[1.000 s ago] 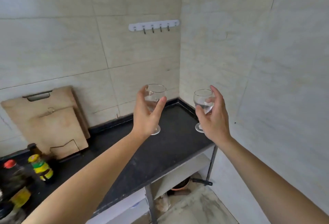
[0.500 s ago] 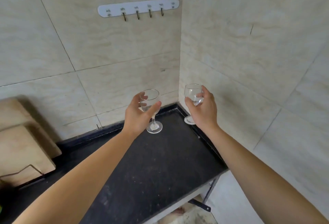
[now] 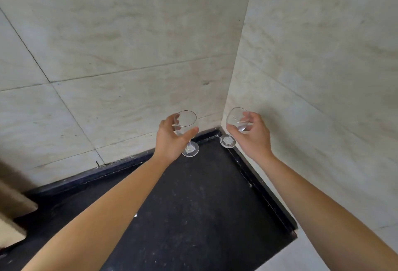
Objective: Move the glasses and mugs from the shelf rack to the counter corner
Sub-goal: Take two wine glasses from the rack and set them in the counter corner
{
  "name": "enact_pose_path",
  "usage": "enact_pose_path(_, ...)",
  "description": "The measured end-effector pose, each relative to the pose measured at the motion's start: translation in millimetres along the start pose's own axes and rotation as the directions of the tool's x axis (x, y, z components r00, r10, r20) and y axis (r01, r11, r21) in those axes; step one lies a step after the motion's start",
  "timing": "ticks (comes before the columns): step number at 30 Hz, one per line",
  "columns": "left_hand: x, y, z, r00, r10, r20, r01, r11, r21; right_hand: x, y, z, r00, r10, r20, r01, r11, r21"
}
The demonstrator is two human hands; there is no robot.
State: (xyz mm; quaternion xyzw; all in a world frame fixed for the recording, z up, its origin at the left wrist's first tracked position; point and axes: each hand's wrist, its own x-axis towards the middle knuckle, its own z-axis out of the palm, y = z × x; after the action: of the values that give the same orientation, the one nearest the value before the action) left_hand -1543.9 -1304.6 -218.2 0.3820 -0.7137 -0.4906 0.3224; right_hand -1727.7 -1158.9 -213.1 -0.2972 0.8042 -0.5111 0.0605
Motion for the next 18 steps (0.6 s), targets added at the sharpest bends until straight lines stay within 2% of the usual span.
enact_pose_path(5, 40, -43, 37, 0.993, -0.106, 0.044, 0.105, 0.994, 0.024, 45, 53, 35, 0.991, 0.064, 0.116, -0.061, 0.998, -0.030)
enact_pose_path(11, 91, -113, 100, 0.957, -0.288, 0.019, 0.286, 0.955, 0.073, 104, 144, 96, 0.955, 0.140, 0.260, -0.130, 0.990, -0.056)
enact_pose_path(18, 144, -155, 152, 0.949, -0.313, 0.048, 0.304, 0.942, 0.143, 144, 200, 142, 0.934, 0.132, 0.331, -0.131, 0.991, -0.026)
